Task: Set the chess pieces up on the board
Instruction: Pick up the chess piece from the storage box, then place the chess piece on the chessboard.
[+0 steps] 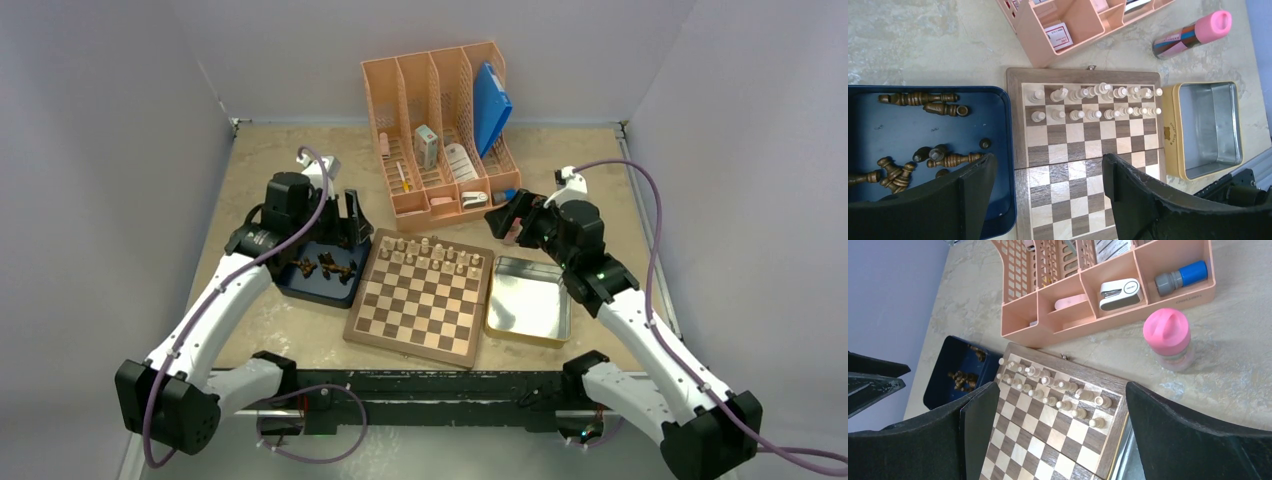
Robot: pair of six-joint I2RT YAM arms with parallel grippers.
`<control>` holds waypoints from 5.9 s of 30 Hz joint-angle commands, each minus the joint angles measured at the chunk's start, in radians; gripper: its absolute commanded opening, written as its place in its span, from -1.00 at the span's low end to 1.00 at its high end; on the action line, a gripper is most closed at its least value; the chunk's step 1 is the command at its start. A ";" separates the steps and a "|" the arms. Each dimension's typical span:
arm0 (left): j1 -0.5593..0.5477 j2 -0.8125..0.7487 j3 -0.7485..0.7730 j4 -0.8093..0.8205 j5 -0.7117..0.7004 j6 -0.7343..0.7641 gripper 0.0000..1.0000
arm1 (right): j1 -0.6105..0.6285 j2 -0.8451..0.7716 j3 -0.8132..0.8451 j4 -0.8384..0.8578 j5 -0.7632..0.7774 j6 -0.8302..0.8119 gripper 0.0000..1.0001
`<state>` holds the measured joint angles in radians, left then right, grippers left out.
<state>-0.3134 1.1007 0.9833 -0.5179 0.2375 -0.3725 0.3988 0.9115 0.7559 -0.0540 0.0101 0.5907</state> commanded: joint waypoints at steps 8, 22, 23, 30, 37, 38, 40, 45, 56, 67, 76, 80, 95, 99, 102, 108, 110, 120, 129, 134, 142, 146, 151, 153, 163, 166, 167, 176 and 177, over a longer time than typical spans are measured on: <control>0.010 0.036 0.039 -0.004 -0.043 -0.007 0.54 | -0.003 -0.043 0.014 0.042 0.012 -0.001 0.98; 0.016 0.295 0.132 -0.176 -0.234 -0.040 -0.19 | -0.003 -0.090 -0.021 0.049 -0.038 -0.018 0.97; 0.019 0.305 0.131 -0.178 -0.235 -0.040 -0.26 | -0.002 -0.095 -0.018 0.049 -0.036 -0.023 0.97; 0.069 0.350 0.135 -0.200 -0.338 -0.043 -0.25 | -0.003 -0.128 -0.022 0.016 -0.032 -0.040 0.97; 0.081 0.395 0.144 -0.212 -0.329 -0.033 -0.24 | -0.002 -0.114 -0.025 0.015 -0.025 -0.038 0.97; 0.082 0.404 0.142 -0.208 -0.313 -0.023 -0.24 | -0.003 -0.111 -0.023 0.012 -0.024 -0.037 0.97; 0.082 0.422 0.139 -0.203 -0.311 -0.007 -0.24 | -0.003 -0.106 -0.019 0.012 -0.022 -0.037 0.97; 0.087 0.449 0.156 -0.212 -0.341 -0.008 -0.23 | -0.003 -0.113 -0.024 0.028 -0.021 -0.037 0.97; 0.114 0.508 0.176 -0.221 -0.317 -0.009 -0.28 | -0.002 -0.134 -0.034 0.015 -0.029 -0.037 0.97; 0.114 0.503 0.183 -0.227 -0.299 -0.006 -0.67 | -0.002 -0.154 -0.027 0.005 -0.033 -0.036 0.97; 0.114 0.444 0.224 -0.280 -0.294 -0.011 -0.86 | -0.003 -0.167 -0.028 -0.006 -0.032 -0.031 0.97; 0.112 0.406 0.267 -0.322 -0.280 -0.004 -0.91 | -0.002 -0.163 -0.035 0.003 -0.042 -0.025 0.97; -0.095 0.284 0.325 -0.499 -0.208 -0.044 -0.91 | -0.003 -0.162 -0.019 -0.035 -0.047 -0.025 0.97; -0.164 0.239 0.294 -0.504 -0.159 -0.073 -0.91 | -0.003 -0.175 -0.023 -0.040 -0.050 -0.010 0.97; -0.226 0.214 0.288 -0.517 -0.153 -0.105 -0.92 | -0.003 -0.189 -0.033 -0.042 -0.050 0.003 0.96; -0.428 0.187 0.270 -0.539 -0.175 -0.225 -0.92 | -0.002 -0.207 -0.047 -0.045 -0.053 0.026 0.96; -0.502 0.199 0.265 -0.560 -0.194 -0.267 -0.92 | -0.003 -0.213 -0.046 -0.047 -0.055 0.028 0.96; -0.754 0.296 0.229 -0.577 -0.304 -0.434 -0.92 | -0.002 -0.214 -0.038 -0.052 -0.038 0.031 0.97; -0.760 0.326 0.192 -0.488 -0.358 -0.427 -0.89 | -0.003 -0.221 -0.034 -0.088 -0.021 0.042 0.97; -0.760 0.360 0.185 -0.459 -0.339 -0.410 -0.87 | -0.002 -0.235 -0.037 -0.090 -0.020 0.045 0.97; -0.760 0.387 0.160 -0.430 -0.324 -0.396 -0.85 | -0.003 -0.219 -0.033 -0.086 -0.027 0.039 0.97; -0.761 0.389 0.142 -0.417 -0.329 -0.393 -0.84 | -0.003 -0.224 -0.031 -0.088 -0.032 0.027 0.97; -0.760 0.399 0.126 -0.388 -0.329 -0.391 -0.83 | -0.003 -0.236 -0.042 -0.077 -0.038 0.027 0.97; -0.760 0.408 0.124 -0.382 -0.329 -0.385 -0.82 | -0.002 -0.234 -0.038 -0.081 -0.038 0.025 0.97; -0.760 0.427 0.133 -0.386 -0.342 -0.376 -0.72 | -0.001 -0.229 -0.041 -0.078 -0.039 0.022 0.97; -0.760 0.424 0.135 -0.391 -0.348 -0.380 -0.50 | -0.003 -0.230 -0.044 -0.076 -0.039 0.022 0.97; -0.760 0.423 0.136 -0.390 -0.347 -0.381 -0.42 | -0.003 -0.229 -0.045 -0.075 -0.041 0.023 0.97; -0.760 0.375 0.152 -0.394 -0.396 -0.396 -0.04 | -0.002 -0.230 -0.040 -0.054 -0.013 0.001 0.97; -0.760 0.362 0.152 -0.395 -0.415 -0.397 0.00 | -0.002 -0.230 -0.039 -0.050 -0.017 -0.001 0.97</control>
<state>-1.0737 1.5219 1.1130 -0.9226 -0.1101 -0.7654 0.3988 0.6914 0.7113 -0.1665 -0.0174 0.6167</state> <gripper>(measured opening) 0.468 0.986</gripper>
